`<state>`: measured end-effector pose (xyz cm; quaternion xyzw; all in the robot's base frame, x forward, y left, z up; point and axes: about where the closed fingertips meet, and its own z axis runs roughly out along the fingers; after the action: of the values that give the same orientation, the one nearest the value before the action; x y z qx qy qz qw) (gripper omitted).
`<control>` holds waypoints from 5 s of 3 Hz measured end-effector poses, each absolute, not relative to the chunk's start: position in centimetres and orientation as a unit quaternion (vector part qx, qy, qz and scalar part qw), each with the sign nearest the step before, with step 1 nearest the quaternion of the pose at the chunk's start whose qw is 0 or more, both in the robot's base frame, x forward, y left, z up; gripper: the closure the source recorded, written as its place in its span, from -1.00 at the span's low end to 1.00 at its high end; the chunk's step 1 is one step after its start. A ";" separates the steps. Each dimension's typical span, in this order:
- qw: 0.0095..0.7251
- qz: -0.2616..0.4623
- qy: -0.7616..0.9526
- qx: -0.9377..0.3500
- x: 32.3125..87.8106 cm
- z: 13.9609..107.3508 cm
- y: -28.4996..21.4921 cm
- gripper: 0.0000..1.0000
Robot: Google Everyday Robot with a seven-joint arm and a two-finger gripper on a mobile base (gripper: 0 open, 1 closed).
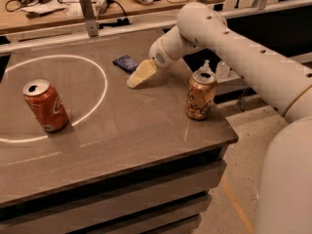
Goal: Move rxbar blueberry near coke can
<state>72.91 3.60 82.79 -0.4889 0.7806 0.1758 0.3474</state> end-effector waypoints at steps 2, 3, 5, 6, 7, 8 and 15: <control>0.344 0.181 0.774 -0.499 73.6 82.3 5.0 -0.56; 0.343 0.182 0.770 -0.505 73.2 82.6 5.4 -0.10; 0.344 0.183 0.769 -0.507 72.9 83.1 5.5 0.83; 0.344 0.183 0.769 -0.507 72.9 83.3 5.5 1.00; 0.344 0.183 0.769 -0.507 72.9 83.4 5.5 1.00; 0.344 0.183 0.769 -0.507 72.9 83.4 5.5 1.00; 0.309 0.169 0.664 -0.659 63.4 87.0 11.8 1.00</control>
Offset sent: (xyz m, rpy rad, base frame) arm 0.0107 0.0166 -0.0013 0.0019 -0.0047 0.0427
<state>63.43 11.84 87.02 -0.6594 0.6640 0.1688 0.3094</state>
